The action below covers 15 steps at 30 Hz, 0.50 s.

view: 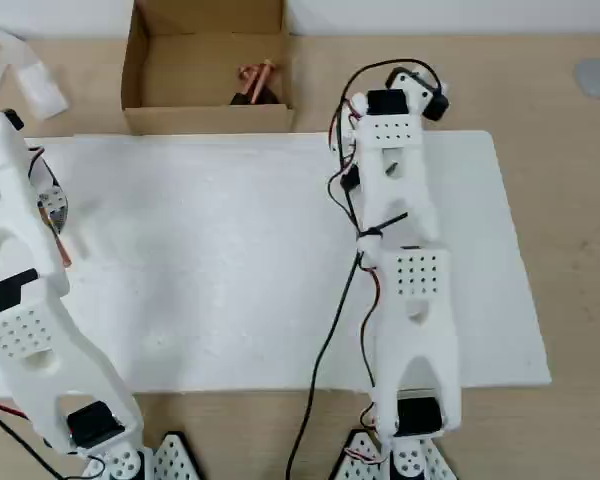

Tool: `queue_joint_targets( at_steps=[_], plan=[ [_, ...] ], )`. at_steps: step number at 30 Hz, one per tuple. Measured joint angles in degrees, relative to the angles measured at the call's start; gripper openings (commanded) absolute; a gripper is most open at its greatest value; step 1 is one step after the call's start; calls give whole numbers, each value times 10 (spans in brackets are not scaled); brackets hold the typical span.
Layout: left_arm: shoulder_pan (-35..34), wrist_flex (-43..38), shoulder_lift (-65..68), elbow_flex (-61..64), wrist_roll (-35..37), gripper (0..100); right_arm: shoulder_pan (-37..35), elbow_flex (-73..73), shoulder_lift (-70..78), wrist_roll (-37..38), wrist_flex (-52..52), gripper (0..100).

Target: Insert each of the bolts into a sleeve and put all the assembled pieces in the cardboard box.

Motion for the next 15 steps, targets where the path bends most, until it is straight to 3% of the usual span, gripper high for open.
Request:
queue_joint_targets(
  at_steps=[7, 15],
  plan=[
    [2, 0, 0, 0, -17, 7, -39, -14, 1, 80, 28, 9],
    [42, 11, -106, 1, -79, 7, -123, -143, 5, 293, 84, 9]
  ],
)
